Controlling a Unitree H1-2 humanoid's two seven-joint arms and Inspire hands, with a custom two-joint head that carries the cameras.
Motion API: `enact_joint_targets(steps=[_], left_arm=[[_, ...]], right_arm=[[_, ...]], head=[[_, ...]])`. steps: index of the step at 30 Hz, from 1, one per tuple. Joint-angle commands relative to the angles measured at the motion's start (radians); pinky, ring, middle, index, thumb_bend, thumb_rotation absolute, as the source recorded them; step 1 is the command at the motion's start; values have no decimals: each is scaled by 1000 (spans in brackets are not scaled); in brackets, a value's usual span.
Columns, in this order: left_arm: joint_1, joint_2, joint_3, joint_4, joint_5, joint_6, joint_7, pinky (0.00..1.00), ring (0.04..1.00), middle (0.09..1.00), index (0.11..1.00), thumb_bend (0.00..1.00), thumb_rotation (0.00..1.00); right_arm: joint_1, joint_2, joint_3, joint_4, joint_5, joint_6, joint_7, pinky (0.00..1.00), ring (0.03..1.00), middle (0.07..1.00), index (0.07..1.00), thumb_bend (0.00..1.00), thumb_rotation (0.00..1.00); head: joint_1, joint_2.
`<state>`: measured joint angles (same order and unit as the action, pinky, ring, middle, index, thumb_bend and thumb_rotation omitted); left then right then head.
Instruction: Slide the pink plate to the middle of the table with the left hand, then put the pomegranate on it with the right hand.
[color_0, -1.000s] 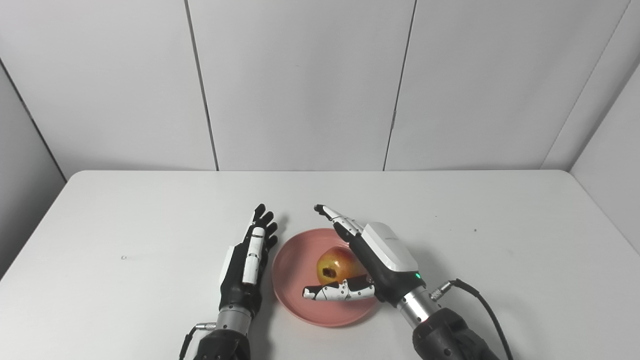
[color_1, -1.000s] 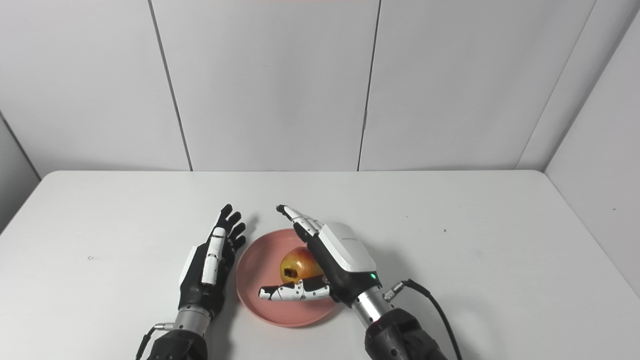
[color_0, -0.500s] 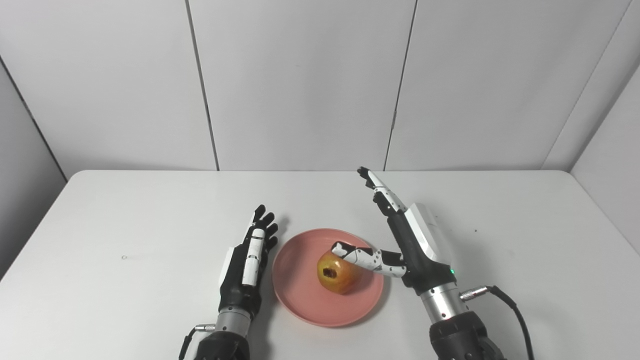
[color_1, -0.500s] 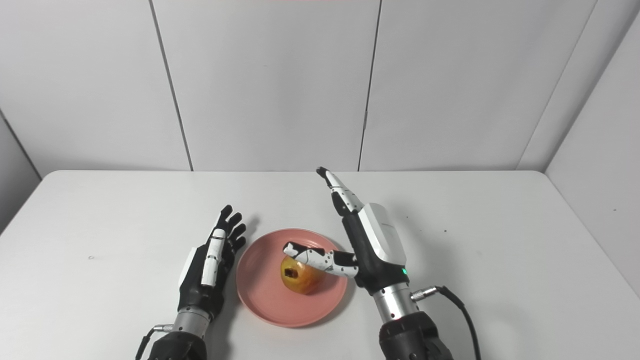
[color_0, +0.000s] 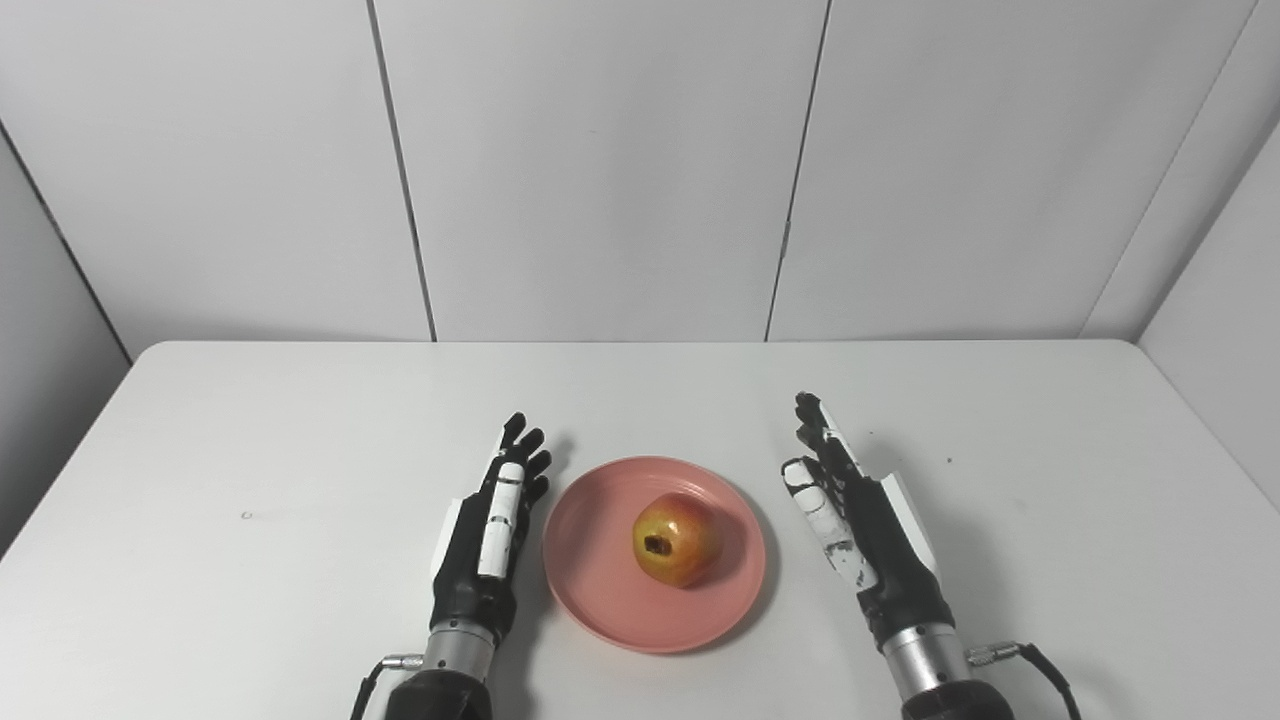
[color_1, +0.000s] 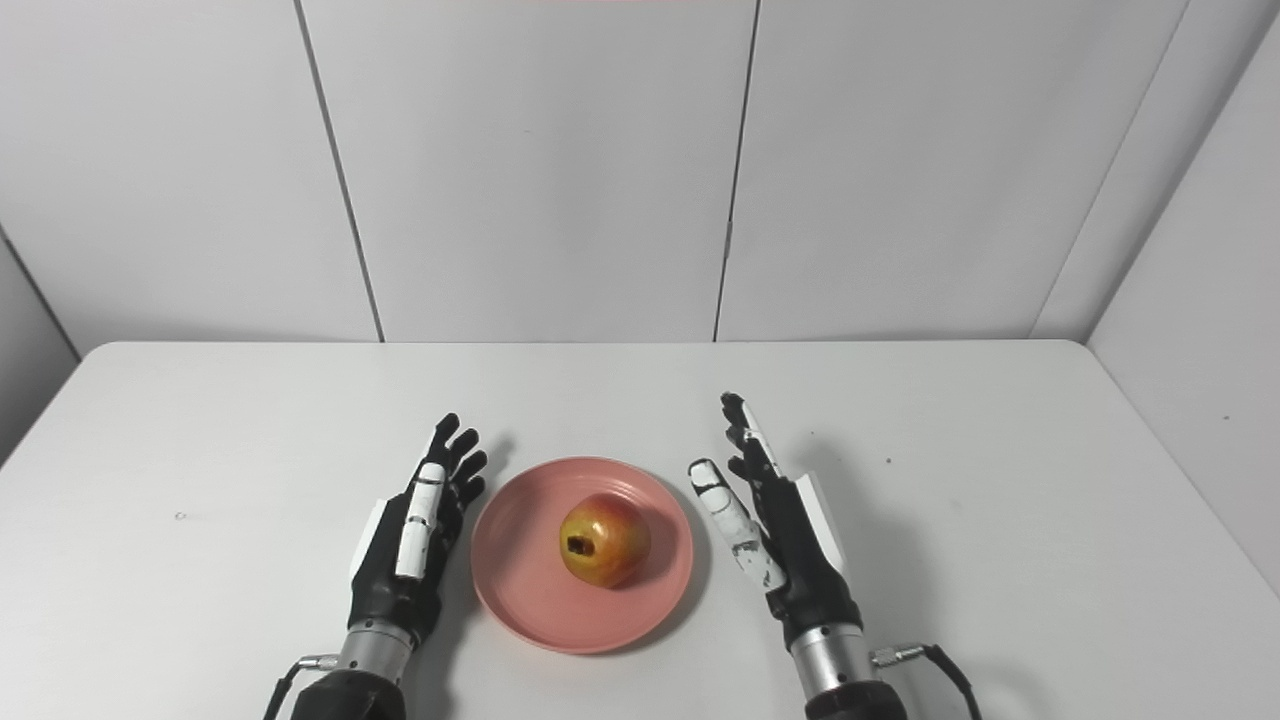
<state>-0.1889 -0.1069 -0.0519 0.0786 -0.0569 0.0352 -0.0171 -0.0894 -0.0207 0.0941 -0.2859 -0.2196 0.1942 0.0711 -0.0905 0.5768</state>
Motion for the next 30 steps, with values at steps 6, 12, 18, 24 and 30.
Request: enact_joint_targets(steps=[6,12,18,24,30], left_arm=[[11,-4,-11,-48,10,-18,-1,945,944,958,957,435,1000],[18,-3,-12,-56,10,-14,0,947,945,959,958,433,1000],[18,2,-7,-53,-7,-16,-11,960,952,965,964,425,1000],[17,6,-7,-48,-7,-19,-14,958,950,964,963,424,1000],[18,9,-6,-45,-7,-19,-14,955,946,962,961,425,1000]], right_arm=[[-18,7,-28,7,94,15,10,958,989,995,986,474,1000],[-22,16,-32,41,136,3,5,949,974,984,977,319,1000],[-28,22,-29,75,158,-9,8,942,968,974,972,271,1000],[-29,26,-27,82,162,11,2,936,963,969,973,236,1000],[-29,24,-26,94,165,9,3,949,965,969,968,252,1000]], head=[[5,2],[5,2],[17,5],[18,5],[16,2]])
